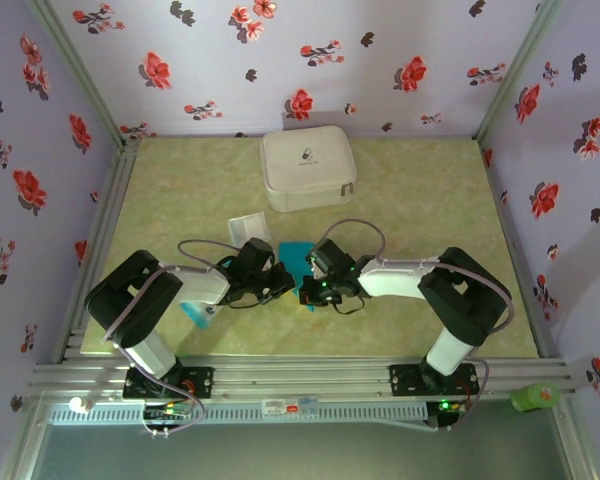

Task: Fold a paper plane with a square sheet of paper (pick it up from the middle)
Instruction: Third fold the triangle at the center of the table.

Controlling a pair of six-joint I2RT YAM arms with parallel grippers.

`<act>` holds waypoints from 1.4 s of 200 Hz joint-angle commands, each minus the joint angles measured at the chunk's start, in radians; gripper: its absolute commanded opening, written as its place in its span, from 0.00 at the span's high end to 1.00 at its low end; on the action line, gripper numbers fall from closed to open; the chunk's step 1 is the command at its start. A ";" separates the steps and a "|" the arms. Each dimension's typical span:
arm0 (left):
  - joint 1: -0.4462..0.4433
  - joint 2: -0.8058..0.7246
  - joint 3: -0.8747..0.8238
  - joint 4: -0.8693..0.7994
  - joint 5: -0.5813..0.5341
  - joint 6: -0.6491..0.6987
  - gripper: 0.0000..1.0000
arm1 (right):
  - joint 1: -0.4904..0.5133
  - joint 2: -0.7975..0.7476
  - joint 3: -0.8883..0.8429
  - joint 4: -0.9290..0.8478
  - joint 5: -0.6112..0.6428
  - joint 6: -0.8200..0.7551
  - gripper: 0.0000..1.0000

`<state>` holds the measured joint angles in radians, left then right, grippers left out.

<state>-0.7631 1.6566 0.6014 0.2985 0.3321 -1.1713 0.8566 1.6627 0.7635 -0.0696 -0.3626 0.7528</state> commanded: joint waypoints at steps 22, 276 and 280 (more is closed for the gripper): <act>-0.002 0.025 -0.007 -0.067 -0.023 0.019 1.00 | 0.007 -0.062 -0.008 -0.035 0.012 0.009 0.98; 0.027 0.020 -0.025 -0.076 -0.022 0.025 1.00 | -0.003 -0.107 -0.189 0.092 -0.024 0.101 0.95; 0.027 0.020 -0.024 -0.076 -0.024 0.025 1.00 | -0.002 -0.113 -0.192 0.090 -0.023 0.100 0.95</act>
<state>-0.7532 1.6566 0.6010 0.2985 0.3386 -1.1713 0.8574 1.5806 0.6075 0.1005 -0.3748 0.8467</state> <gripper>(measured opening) 0.052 0.051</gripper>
